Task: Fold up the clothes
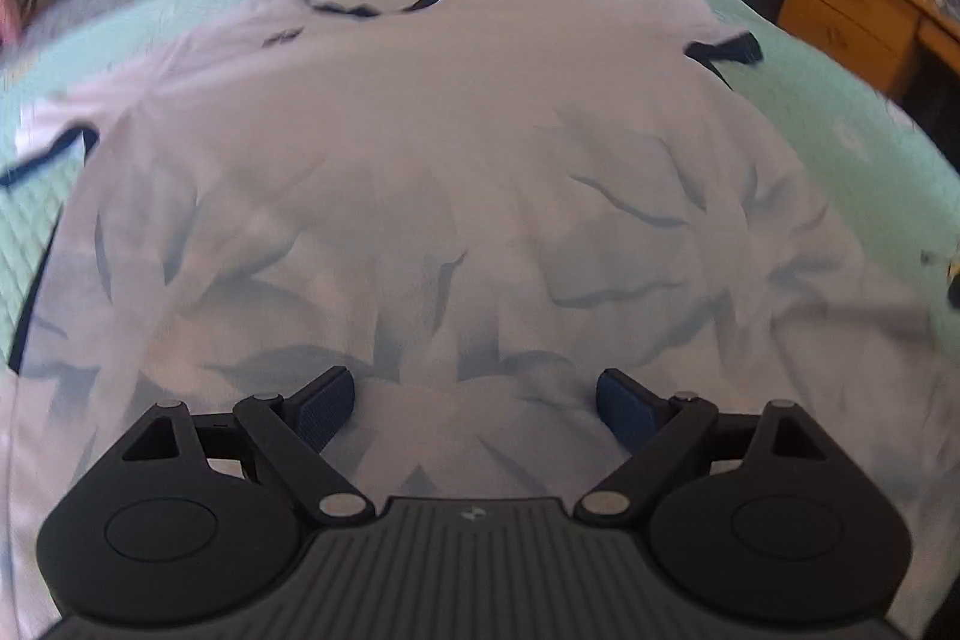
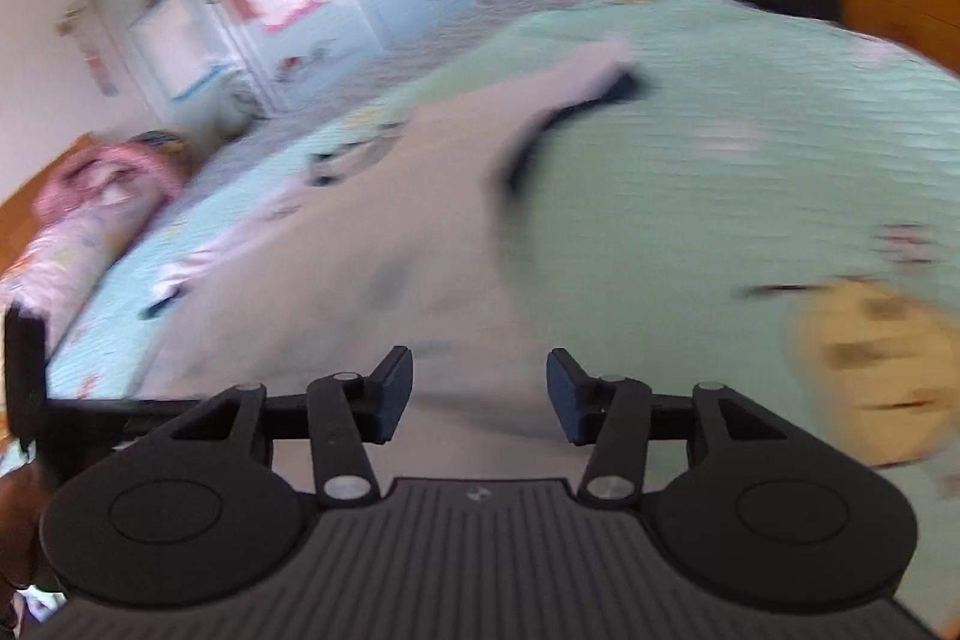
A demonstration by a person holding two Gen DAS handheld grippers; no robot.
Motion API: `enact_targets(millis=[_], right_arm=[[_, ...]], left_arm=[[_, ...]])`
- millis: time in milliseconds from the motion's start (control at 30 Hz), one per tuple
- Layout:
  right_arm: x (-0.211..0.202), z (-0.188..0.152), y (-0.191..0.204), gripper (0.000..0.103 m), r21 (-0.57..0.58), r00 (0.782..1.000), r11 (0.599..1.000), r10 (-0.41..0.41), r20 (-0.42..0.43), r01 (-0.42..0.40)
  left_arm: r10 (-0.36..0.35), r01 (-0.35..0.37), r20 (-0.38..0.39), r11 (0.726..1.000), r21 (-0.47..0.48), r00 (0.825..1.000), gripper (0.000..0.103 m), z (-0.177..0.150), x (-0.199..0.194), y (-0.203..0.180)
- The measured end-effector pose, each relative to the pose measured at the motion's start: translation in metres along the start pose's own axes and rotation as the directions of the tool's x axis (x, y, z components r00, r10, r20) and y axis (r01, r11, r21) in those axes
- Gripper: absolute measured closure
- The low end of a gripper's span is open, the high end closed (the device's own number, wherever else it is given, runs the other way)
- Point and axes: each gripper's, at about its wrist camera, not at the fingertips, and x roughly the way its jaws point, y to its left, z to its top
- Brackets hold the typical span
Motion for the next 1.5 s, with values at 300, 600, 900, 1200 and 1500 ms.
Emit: enact_targets(millis=[300, 600, 900, 1200, 1500], right_arm=[[0.021, -0.020, -0.015, 0.089, 0.063, 0.973, 0.989, 0.142, -0.183, -0.132], [-0.011, -0.011, -0.034, 0.099, 0.154, 0.957, 0.974, 0.195, -0.215, -0.164], [0.014, -0.020, -0.042, 0.099, 0.178, 0.965, 0.980, 0.132, -0.229, -0.092], [0.002, -0.002, -0.041, 0.086, 0.127, 0.986, 0.991, -0.032, -0.165, 0.053], [-0.006, 0.006, -0.023, 0.075, 0.149, 0.980, 0.977, 0.167, -0.107, -0.150]], left_arm=[[0.073, -0.074, -0.073, 0.997, -0.010, 0.995, 0.002, -0.022, -0.019, 0.022], [0.116, -0.118, -0.105, 0.993, -0.011, 0.988, 0.000, -0.037, -0.039, 0.038], [0.137, -0.135, -0.036, 0.989, 0.052, 0.990, 0.006, -0.013, -0.055, 0.020], [0.067, -0.057, -0.130, 0.995, 0.079, 0.989, 0.004, -0.017, -0.015, 0.012], [0.022, -0.036, -0.163, 0.996, -0.083, 0.986, 0.002, -0.062, -0.062, 0.070]])
